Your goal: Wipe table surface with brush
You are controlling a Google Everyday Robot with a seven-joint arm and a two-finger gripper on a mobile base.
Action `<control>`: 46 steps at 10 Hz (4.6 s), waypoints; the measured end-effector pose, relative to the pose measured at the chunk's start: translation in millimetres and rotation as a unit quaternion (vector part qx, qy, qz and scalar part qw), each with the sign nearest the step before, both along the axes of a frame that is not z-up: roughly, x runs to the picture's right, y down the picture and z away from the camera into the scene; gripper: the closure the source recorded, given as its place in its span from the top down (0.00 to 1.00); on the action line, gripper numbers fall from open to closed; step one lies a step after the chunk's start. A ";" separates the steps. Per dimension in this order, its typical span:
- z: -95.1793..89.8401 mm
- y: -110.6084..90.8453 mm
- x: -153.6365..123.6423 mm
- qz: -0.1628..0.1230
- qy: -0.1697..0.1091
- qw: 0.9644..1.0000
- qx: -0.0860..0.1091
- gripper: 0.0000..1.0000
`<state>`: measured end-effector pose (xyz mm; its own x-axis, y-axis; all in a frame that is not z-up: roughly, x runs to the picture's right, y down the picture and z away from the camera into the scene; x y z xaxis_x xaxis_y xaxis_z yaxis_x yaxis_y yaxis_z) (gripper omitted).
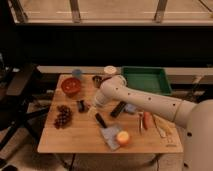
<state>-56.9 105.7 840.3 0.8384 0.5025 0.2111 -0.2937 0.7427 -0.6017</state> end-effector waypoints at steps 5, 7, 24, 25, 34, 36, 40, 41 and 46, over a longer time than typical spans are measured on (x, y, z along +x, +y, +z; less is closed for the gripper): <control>17.0 -3.7 10.6 0.013 0.016 1.000 -0.001 0.65; 27.9 4.0 7.7 0.015 0.018 1.000 -0.012 0.65; 25.3 38.6 26.2 0.019 0.056 0.997 -0.044 0.00; 22.1 31.2 30.4 0.017 0.063 0.997 -0.039 0.00; 41.1 12.5 6.5 -0.022 0.047 0.998 -0.043 0.00; 27.7 25.5 9.6 -0.027 0.048 0.997 -0.051 0.00; 14.0 35.3 52.4 -0.027 0.086 0.994 -0.067 0.00; 17.0 32.4 56.2 -0.030 0.094 0.993 -0.069 0.00; 50.1 2.3 43.6 -0.064 0.101 0.991 -0.063 0.00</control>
<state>-13.3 108.0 890.4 0.9159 0.4007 -0.0251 -0.3258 0.7051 -0.6299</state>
